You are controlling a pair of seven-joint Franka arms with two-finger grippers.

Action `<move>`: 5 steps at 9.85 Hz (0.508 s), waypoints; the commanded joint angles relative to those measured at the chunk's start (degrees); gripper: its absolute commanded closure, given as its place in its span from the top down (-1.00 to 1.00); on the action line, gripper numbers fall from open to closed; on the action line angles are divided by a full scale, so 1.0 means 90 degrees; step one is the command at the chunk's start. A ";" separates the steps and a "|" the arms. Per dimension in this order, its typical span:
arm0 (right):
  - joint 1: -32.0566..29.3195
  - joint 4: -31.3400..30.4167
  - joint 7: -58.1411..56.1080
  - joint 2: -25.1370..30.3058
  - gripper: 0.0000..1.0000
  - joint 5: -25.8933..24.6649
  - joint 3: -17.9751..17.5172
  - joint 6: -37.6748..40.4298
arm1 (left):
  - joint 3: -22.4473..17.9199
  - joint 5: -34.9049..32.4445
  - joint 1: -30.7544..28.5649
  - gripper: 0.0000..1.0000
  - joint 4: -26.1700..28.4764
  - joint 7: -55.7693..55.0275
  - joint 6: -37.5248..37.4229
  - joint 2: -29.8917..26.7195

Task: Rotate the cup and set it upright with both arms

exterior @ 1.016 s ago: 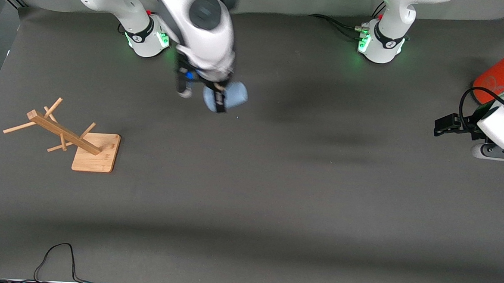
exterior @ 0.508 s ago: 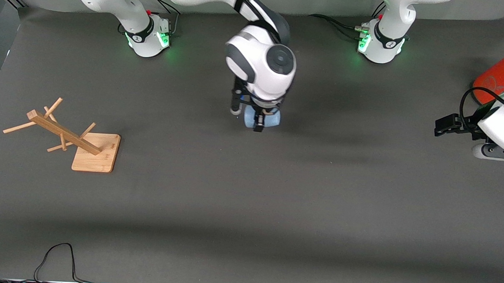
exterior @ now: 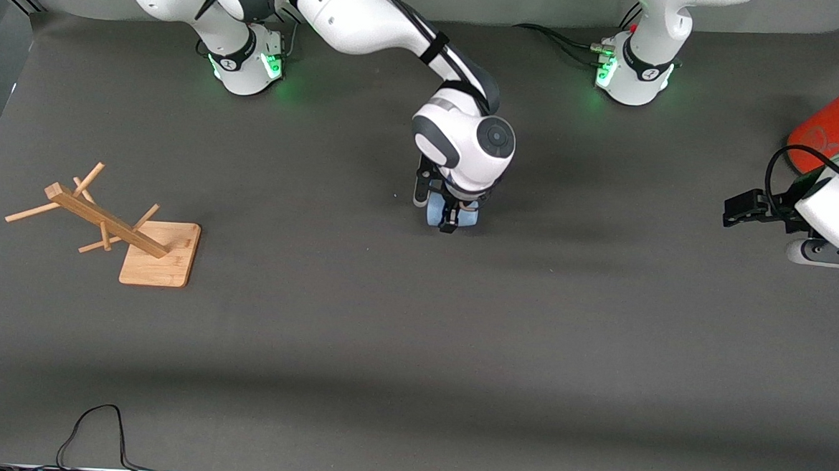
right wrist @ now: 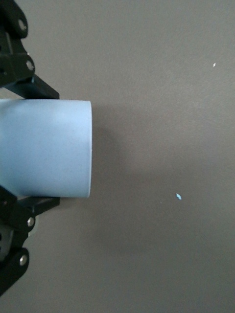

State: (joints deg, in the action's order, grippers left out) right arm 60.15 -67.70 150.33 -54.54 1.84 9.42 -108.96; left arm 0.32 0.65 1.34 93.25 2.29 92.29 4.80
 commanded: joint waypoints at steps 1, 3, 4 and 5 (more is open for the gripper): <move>0.0036 0.0412 0.0210 -0.0316 0.24 0.0040 0.0076 0.0076 | 0.0014 0.0055 -0.0012 1.00 0.0010 -0.0078 -0.0011 -0.0006; 0.0036 0.0413 0.0220 -0.0337 0.83 0.0040 0.0076 0.0066 | 0.0023 0.0064 0.0008 1.00 0.0000 -0.0224 0.0018 0.0014; 0.0036 0.0413 0.0210 -0.0337 1.00 0.0040 0.0076 0.0066 | 0.0033 0.0064 0.0027 1.00 0.0000 -0.0273 0.0028 0.0014; 0.0036 0.0403 0.0201 -0.0337 1.00 0.0040 0.0076 0.0066 | 0.0033 0.0064 0.0066 1.00 0.0000 -0.0283 0.0028 0.0014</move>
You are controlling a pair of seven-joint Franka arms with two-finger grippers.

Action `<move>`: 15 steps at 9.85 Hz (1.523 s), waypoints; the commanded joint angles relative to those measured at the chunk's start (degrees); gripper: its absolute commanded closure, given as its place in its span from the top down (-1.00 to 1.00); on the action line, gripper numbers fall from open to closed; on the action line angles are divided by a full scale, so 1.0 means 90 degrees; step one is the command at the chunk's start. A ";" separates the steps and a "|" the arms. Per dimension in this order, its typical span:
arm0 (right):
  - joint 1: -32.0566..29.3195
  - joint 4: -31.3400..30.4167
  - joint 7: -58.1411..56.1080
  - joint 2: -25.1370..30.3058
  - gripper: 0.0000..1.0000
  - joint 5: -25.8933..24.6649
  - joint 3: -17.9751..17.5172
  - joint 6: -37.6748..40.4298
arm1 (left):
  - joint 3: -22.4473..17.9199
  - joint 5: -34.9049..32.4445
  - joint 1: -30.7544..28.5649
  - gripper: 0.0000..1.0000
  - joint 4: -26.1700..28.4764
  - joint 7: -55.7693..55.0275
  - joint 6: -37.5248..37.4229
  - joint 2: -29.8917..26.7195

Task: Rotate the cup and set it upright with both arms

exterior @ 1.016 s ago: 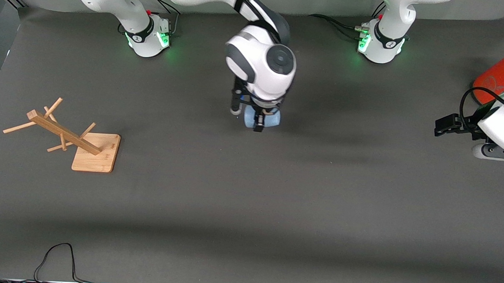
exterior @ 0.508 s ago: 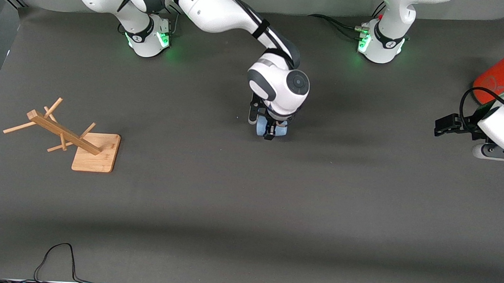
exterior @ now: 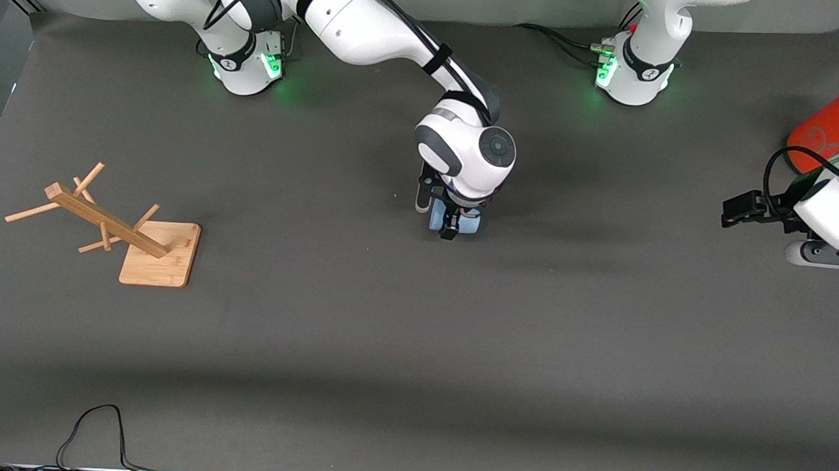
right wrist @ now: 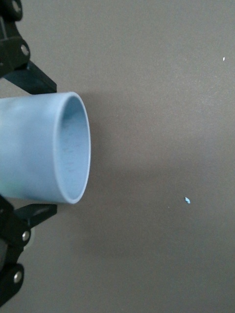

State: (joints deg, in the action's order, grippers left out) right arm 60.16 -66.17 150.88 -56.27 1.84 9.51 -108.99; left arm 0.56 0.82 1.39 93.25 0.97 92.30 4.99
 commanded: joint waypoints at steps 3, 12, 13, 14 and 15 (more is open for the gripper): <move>-0.0063 0.0263 0.0042 -0.0009 1.00 0.0049 0.0076 0.0137 | 0.0054 0.0027 0.0283 1.00 0.0000 -0.0371 0.0028 0.0002; -0.1183 0.0117 -0.3741 0.2665 1.00 0.0343 0.0145 0.3425 | 0.0054 -0.0051 0.2557 1.00 -0.0301 -0.3746 0.0320 0.0830; -0.1476 0.0058 -0.4501 0.2958 1.00 0.0333 0.0154 0.3689 | 0.0054 -0.0023 0.2821 1.00 -0.0428 -0.4079 0.0466 0.1045; -0.1827 0.0029 -0.5321 0.3222 1.00 0.0323 0.0154 0.3934 | 0.0054 0.0036 0.3114 1.00 -0.0536 -0.4421 0.0670 0.1260; -0.2227 -0.0117 -0.6170 0.3563 1.00 0.0313 0.0154 0.4081 | 0.0054 -0.0012 0.3504 1.00 -0.0711 -0.5034 0.0866 0.1610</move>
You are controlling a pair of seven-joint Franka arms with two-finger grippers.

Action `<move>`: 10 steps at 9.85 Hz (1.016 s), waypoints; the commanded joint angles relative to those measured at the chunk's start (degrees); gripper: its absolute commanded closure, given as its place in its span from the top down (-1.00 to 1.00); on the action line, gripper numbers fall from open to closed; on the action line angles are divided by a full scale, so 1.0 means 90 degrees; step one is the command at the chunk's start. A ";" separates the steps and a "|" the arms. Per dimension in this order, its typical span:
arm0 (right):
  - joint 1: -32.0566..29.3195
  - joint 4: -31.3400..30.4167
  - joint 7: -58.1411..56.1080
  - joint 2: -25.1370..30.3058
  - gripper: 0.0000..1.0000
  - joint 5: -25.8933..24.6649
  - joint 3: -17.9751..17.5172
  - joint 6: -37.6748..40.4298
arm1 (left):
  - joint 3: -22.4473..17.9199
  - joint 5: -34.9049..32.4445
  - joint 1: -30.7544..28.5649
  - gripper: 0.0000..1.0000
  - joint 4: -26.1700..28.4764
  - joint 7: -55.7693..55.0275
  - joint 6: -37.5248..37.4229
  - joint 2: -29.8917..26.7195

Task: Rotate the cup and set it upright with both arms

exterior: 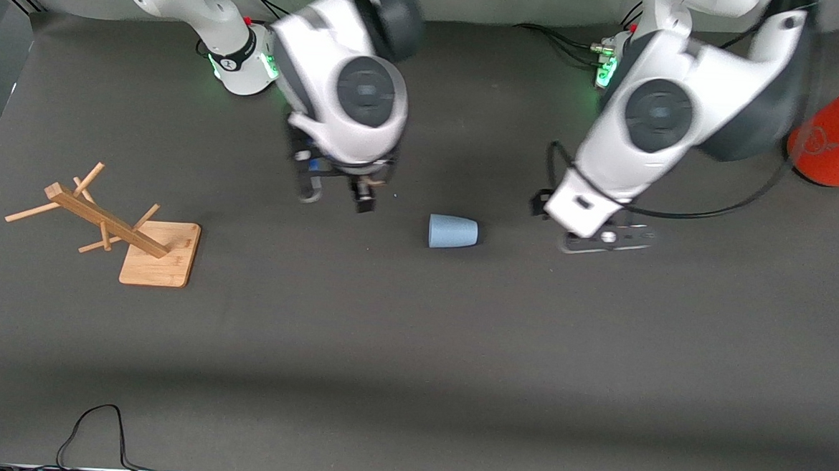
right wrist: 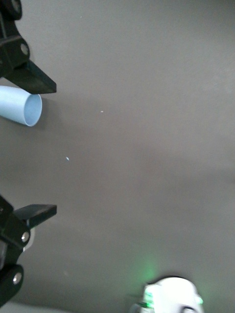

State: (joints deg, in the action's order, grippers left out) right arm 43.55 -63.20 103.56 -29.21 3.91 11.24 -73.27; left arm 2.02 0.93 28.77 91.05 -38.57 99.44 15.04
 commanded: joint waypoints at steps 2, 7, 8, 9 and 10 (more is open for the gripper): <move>-0.1114 -0.1245 -0.2592 0.1425 1.00 -0.0149 -0.0048 0.0076 | -0.0126 -0.0257 0.1408 1.00 -0.1060 -0.1501 0.0104 0.1410; -0.3446 -0.2359 -0.6774 0.2599 1.00 -0.0425 -0.0475 -0.0372 | -0.0156 -0.1283 0.2643 1.00 -0.2763 -0.3009 0.0113 0.3678; -0.3955 -0.2759 -0.7274 0.2901 1.00 -0.0580 -0.0797 -0.0722 | -0.0165 -0.1430 0.2644 1.00 -0.2763 -0.3048 0.0123 0.3874; -0.4308 -0.3091 -0.7859 0.3107 1.00 -0.0687 -0.1012 -0.1035 | -0.0175 -0.1624 0.2644 0.99 -0.2773 -0.3048 0.0133 0.4001; -0.4514 -0.3162 -0.8512 0.3138 1.00 -0.0689 -0.1044 -0.1164 | -0.0185 -0.1742 0.2634 0.81 -0.2773 -0.3058 0.0094 0.4051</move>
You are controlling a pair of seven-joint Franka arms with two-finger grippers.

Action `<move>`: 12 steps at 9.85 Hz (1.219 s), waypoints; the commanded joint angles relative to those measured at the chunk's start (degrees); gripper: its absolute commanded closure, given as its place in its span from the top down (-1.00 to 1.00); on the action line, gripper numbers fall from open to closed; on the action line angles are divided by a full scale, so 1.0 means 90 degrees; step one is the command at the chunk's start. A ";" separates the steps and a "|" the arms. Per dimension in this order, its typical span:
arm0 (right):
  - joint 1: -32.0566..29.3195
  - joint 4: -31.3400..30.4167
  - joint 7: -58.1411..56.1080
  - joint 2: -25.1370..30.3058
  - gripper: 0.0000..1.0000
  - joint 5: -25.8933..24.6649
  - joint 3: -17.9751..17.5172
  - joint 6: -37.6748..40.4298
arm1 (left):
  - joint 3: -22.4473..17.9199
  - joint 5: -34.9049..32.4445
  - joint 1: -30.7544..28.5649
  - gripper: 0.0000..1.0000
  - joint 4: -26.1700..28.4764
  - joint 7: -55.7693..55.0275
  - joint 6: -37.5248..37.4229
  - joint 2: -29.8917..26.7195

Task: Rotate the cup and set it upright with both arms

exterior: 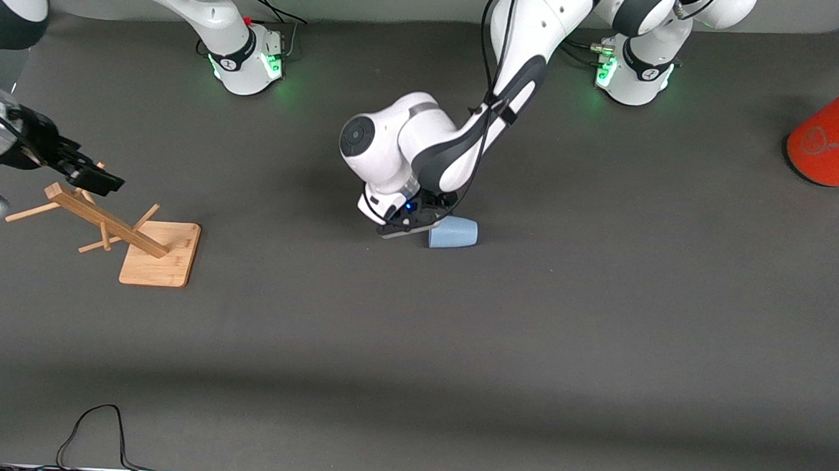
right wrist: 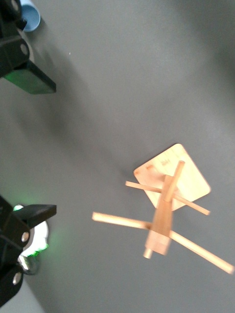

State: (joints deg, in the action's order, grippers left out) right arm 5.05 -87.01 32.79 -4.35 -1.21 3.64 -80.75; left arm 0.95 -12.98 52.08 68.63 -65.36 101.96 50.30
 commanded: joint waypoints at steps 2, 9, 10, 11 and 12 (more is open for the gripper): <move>-0.0433 -0.0528 -0.1821 0.0366 1.00 -0.0129 -0.0180 -0.0636 | -0.0067 -0.0247 0.0015 -0.90 -0.0281 -0.0033 -0.0429 0.0124; -0.0443 -0.0548 -0.3829 0.0288 1.00 -0.0129 0.0094 -0.1252 | 0.0002 0.0812 -0.0609 -1.00 -0.0223 0.0812 -0.0343 -0.0314; -0.0453 -0.0548 -0.3829 0.0308 1.00 -0.0120 0.0045 -0.1243 | 0.0002 0.1059 -0.0678 -1.00 -0.0020 0.0933 -0.0139 -0.0480; -0.0443 -0.0548 -0.3829 0.0337 1.00 -0.0090 0.0045 -0.1233 | 0.0011 0.1187 -0.0688 -1.00 0.0369 0.0943 0.0327 -0.0714; -0.0405 -0.0548 -0.3829 0.0366 1.00 -0.0080 0.0054 -0.1223 | 0.0002 0.1372 -0.0698 -1.00 0.0827 0.0943 0.0805 -0.0958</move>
State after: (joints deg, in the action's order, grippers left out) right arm 1.13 -90.81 -0.36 -2.71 -1.94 4.14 -91.12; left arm 0.63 -2.42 45.54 68.64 -57.31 104.57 46.32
